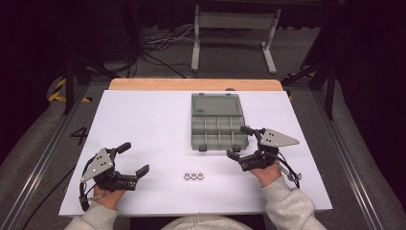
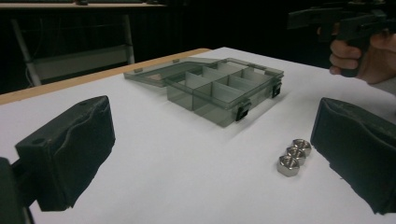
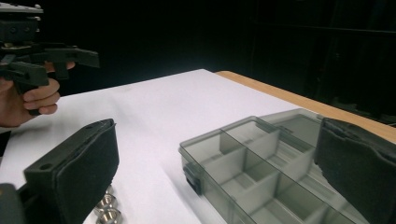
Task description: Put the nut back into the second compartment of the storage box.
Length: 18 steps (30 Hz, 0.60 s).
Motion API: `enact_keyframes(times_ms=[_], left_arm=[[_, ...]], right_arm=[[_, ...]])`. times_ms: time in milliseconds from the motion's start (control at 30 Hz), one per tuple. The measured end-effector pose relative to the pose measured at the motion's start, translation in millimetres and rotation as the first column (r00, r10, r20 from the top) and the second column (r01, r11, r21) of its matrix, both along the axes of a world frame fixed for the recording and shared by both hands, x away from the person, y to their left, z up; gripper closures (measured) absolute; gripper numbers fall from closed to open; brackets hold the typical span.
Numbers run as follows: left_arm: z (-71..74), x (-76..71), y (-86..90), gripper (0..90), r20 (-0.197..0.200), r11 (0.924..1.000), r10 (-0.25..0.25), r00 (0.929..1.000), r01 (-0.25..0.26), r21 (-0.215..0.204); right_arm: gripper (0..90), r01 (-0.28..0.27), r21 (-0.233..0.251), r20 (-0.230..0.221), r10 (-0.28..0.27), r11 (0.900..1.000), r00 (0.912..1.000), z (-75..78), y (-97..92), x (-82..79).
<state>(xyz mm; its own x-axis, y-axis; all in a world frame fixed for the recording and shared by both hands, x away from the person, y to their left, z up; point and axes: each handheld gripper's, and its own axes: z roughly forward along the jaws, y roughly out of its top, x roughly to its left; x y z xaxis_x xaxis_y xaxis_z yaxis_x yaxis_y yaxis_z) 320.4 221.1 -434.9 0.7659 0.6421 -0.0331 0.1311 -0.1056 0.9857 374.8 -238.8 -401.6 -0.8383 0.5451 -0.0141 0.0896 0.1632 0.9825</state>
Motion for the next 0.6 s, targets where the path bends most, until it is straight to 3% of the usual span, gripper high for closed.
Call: enact_keyframes(times_ms=[333, 400, 500, 600], left_arm=[[0.9, -1.1, -1.3, 0.6, 0.006, 1.0, -0.006, 1.0, 0.006, -0.006], [1.7, -1.5, 0.1, 0.4, 0.01, 0.9996, -0.024, 0.9997, 0.024, -0.015], [2.4, -2.2, 0.7, 0.4, 0.015, 0.9991, -0.036, 0.9992, 0.036, -0.024], [2.3, -2.3, 0.2, 0.4, 0.022, 0.9995, -0.027, 0.9994, 0.028, -0.018]], right_arm=[[0.9, -0.071, -0.025, -0.001, 0.071, 0.9972, 0.9975, 12.1, 29.5, 6.6], [1.0, -0.096, -0.053, -0.003, 0.096, 0.994, 0.9954, 17.1, 39.1, 8.9], [1.0, -0.127, -0.046, -0.018, 0.126, 0.9909, 0.9919, 20.4, 44.6, 10.3], [2.3, -0.167, -0.118, -0.012, 0.167, 0.9789, 0.986, 28.4, 57.1, 9.7]])
